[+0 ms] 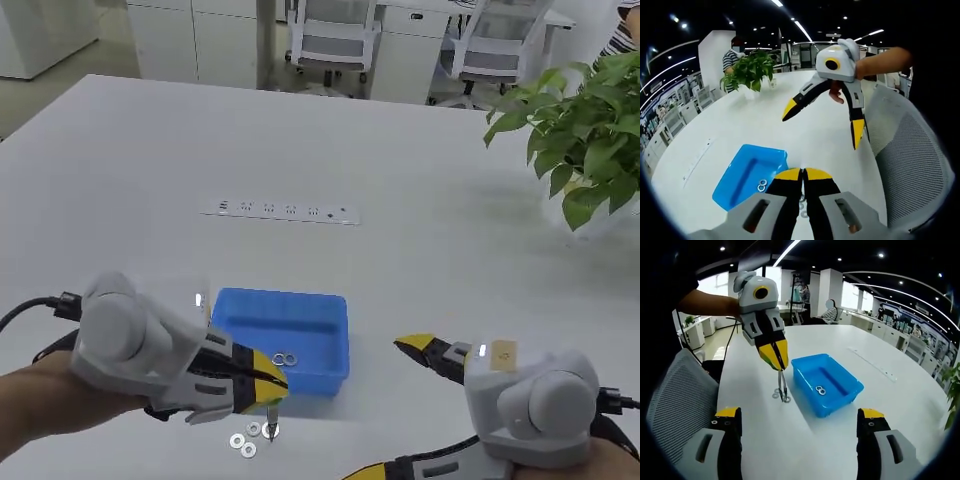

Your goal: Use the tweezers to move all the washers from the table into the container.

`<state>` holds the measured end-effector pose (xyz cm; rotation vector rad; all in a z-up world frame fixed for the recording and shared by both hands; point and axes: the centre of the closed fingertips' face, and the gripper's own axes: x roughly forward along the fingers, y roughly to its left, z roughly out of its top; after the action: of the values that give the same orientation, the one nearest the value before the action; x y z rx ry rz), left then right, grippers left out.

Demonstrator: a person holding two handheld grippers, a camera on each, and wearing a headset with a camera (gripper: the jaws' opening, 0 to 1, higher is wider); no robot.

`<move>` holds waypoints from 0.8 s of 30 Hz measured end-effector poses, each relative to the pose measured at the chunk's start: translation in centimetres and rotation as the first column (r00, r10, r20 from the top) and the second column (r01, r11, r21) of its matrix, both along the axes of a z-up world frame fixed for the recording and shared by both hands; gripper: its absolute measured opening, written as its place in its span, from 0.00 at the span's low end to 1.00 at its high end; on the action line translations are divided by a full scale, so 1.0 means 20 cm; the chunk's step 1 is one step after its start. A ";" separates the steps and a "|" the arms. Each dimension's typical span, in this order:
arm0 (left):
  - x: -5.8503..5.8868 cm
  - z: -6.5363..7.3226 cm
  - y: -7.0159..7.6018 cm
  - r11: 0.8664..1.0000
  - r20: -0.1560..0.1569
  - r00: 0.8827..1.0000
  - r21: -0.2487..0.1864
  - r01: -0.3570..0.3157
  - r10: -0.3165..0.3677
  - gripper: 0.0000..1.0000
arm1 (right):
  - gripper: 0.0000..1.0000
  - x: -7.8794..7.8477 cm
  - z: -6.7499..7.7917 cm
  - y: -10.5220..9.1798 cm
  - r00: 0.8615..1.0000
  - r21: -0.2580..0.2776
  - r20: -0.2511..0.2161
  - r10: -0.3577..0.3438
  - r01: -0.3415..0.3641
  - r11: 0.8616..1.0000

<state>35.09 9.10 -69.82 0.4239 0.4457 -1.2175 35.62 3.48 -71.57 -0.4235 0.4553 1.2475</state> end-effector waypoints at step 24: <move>-0.01 0.00 -0.02 0.998 -0.031 0.998 0.024 0.058 -0.057 0.05 | 0.48 -0.06 -0.09 0.19 0.976 -0.050 -0.006 0.219 -0.219 0.974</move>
<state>34.93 8.64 -69.90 0.4422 0.4783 -1.2764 34.40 7.20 -73.32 -0.5266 0.4502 1.4519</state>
